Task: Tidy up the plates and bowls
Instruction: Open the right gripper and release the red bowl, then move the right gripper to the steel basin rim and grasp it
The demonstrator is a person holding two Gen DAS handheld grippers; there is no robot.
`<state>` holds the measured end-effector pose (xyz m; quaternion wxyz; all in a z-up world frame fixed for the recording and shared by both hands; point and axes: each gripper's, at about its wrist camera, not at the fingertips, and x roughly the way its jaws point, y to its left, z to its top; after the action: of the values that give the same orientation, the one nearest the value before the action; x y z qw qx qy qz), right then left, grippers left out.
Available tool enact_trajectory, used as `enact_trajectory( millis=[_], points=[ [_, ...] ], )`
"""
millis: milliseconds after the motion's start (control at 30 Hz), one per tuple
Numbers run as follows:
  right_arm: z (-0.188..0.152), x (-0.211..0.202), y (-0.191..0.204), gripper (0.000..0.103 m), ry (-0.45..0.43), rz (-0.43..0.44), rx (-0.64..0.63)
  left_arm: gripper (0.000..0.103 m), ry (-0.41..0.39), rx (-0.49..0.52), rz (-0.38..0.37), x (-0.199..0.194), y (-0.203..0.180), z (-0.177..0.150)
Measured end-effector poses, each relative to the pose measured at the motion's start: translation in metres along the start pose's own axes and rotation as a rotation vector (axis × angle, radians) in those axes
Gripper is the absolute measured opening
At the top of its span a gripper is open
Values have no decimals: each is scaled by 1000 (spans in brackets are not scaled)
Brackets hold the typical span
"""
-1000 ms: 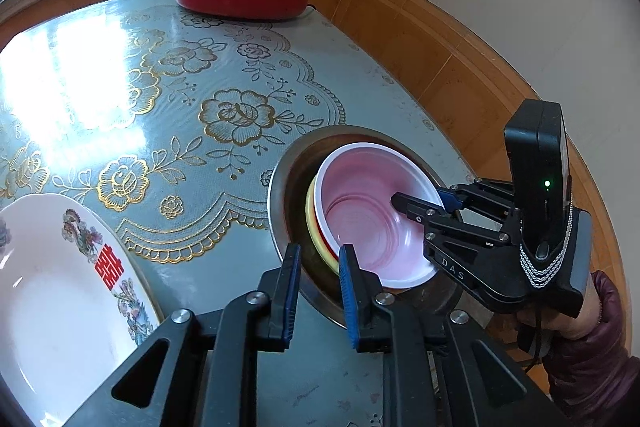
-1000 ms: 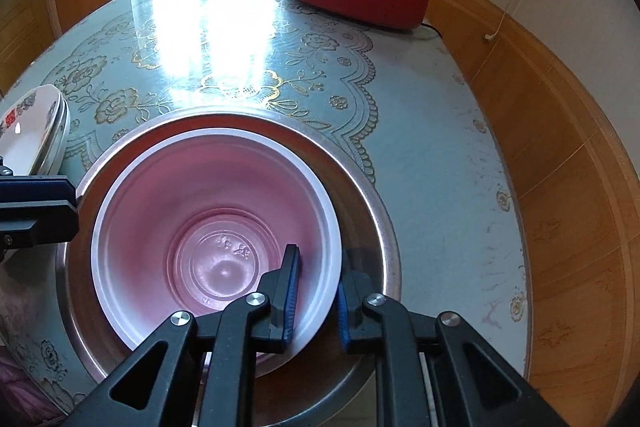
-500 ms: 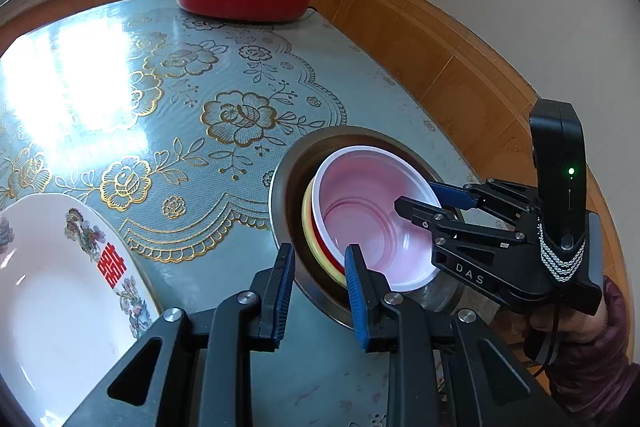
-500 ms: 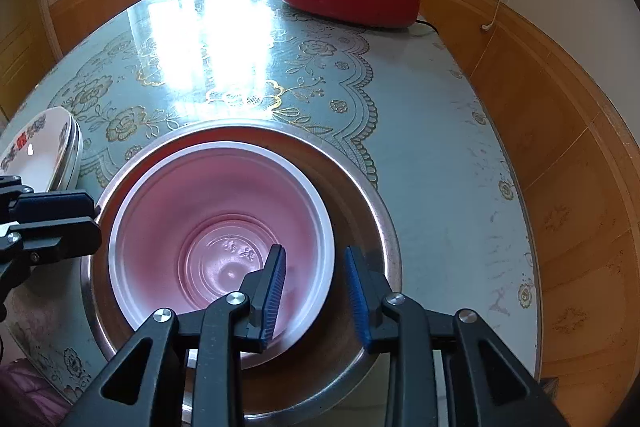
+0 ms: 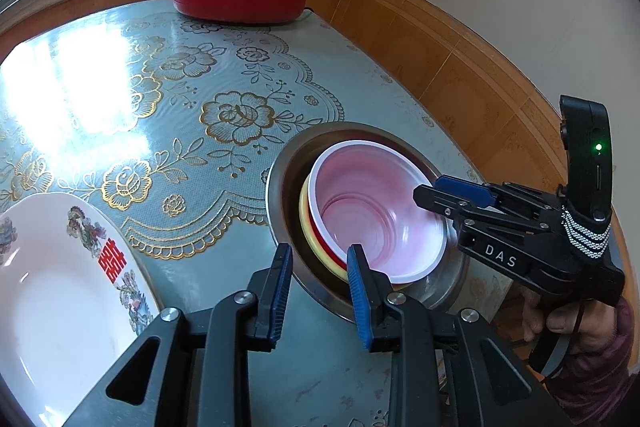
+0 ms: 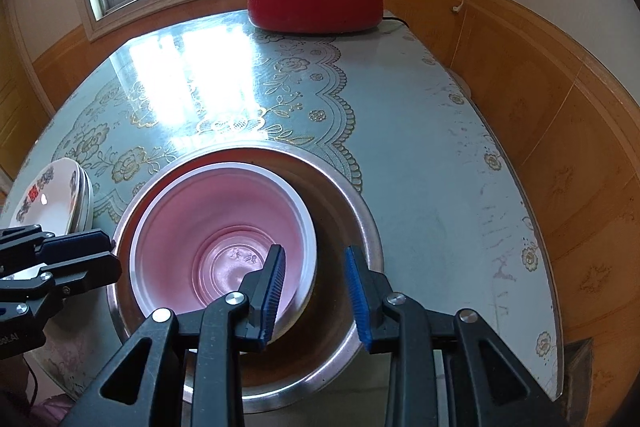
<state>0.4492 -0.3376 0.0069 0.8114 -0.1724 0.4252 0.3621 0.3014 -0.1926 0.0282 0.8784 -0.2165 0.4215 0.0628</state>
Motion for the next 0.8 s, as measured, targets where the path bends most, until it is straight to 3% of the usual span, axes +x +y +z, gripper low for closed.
enact_trajectory(
  millis=[367, 800],
  points=[
    [-12, -22, -34, 31, -64, 41, 197, 29, 0, -2, -4, 0, -3, -1],
    [-37, -21, -54, 31, -57, 99, 329, 29, -14, -48, 11, -12, 12, -9]
  ],
)
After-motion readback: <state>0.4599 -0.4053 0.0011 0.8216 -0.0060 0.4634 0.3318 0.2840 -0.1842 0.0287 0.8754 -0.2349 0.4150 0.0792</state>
